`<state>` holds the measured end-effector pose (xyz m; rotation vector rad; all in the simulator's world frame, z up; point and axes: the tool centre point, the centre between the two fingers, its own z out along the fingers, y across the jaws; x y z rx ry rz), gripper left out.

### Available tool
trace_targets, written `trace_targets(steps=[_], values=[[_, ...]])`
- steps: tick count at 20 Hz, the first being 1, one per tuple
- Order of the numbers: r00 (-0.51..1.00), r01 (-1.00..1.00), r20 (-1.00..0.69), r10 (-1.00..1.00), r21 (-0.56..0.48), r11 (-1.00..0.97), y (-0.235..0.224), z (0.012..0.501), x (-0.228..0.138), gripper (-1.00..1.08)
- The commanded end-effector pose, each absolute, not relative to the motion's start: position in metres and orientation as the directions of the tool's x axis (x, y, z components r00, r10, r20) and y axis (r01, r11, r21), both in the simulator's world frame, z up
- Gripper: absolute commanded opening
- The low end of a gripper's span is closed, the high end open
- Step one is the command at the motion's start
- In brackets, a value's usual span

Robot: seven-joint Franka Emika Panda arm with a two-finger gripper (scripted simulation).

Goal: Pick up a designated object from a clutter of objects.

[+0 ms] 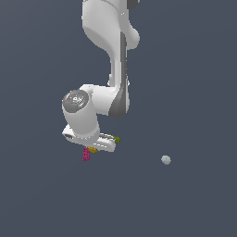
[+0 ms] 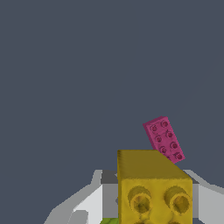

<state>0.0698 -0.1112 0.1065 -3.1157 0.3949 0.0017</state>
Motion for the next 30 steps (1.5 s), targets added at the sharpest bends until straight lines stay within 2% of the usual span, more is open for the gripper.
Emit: trace_targets(steps=[1,30], values=[[0.968,-0.249,0.0,-0.249,-0.001,-0.968,-0.094,0.123,0.058,-1.0],[0.968,-0.249,0.001,-0.249,0.004,-0.968,0.115,0.327,-0.075,-1.0]])
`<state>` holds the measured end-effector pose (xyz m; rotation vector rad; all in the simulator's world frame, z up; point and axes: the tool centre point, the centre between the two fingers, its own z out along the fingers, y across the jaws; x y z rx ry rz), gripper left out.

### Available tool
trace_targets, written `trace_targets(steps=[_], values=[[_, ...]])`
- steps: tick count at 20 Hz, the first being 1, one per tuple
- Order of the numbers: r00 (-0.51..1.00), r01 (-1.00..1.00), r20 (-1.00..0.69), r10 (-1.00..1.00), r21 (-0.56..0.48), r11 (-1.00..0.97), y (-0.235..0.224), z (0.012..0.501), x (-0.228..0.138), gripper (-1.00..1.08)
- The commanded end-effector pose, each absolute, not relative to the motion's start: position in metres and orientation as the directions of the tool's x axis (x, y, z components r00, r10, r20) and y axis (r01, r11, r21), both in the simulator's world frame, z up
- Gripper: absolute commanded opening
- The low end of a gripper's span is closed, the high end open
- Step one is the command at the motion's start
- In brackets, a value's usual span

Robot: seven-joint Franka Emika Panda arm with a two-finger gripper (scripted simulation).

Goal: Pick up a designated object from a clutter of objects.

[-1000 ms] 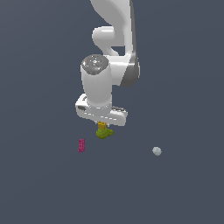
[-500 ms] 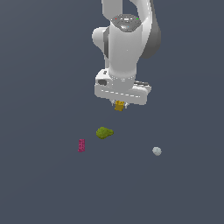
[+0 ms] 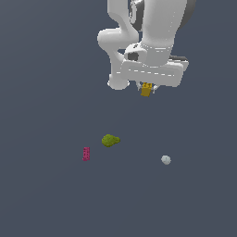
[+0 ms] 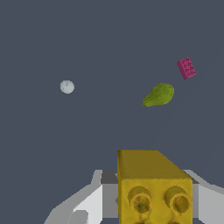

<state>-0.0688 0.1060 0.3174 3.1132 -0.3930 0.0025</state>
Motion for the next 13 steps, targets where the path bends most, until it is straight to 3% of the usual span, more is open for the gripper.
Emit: trace_targets(steps=[1,13], values=[[0.968,-0.249,0.001,-0.249,0.004,-0.968,0.121,0.332,-0.078,-1.0],[0.968,-0.249,0.0,-0.249,0.001,-0.968,0.154,0.363,-0.094,-1.0]])
